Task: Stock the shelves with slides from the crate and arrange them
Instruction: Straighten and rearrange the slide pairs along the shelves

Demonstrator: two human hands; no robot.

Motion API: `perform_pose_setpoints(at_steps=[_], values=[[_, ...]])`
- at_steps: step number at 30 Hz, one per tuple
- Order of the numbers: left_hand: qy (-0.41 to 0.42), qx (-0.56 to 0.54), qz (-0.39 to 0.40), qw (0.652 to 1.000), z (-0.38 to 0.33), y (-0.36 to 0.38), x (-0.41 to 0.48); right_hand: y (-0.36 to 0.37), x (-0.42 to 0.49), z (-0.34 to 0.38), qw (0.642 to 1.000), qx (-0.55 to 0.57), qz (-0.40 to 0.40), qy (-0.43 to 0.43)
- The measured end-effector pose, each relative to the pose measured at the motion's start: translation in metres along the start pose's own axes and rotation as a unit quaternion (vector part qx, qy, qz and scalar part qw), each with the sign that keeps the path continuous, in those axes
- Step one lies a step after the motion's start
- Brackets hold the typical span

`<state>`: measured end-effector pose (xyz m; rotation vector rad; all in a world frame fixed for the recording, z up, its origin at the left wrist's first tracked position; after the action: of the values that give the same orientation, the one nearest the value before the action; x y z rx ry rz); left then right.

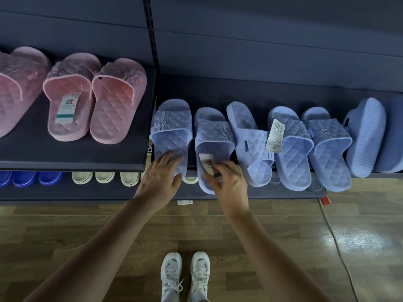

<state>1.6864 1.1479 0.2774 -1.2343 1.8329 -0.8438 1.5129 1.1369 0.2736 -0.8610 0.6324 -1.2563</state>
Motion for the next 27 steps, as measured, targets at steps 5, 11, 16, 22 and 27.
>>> perform_pose_setpoints(at_steps=[5,11,16,22,27], values=[[-0.007,0.007,-0.010,1.000,0.000,-0.002,0.001,0.000,0.001,0.003,1.000,0.021,-0.009,-0.021],[-0.020,0.037,-0.021,0.999,0.010,0.000,0.020,0.020,0.013,-0.004,0.993,-0.067,0.078,-0.052],[-0.024,0.066,-0.016,0.997,0.016,0.006,0.040,0.035,0.022,0.001,0.991,-0.083,0.102,0.006],[0.004,0.095,-0.048,0.994,0.014,0.008,0.051,0.039,0.046,0.003,0.989,-0.094,0.092,0.063],[-0.033,0.068,-0.078,0.994,0.009,0.005,0.069,0.036,0.070,0.001,0.988,-0.105,0.111,0.030]])
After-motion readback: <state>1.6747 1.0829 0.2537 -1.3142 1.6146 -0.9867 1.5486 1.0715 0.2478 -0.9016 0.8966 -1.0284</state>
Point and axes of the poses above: each hand's wrist, its own x-axis towards the middle knuckle, its own y-axis out of the palm, z = x × y, the point moved 4 cm from there along x, towards the middle knuckle, and after that the axes turned 11 degrees about z, right-handed, at the moved point
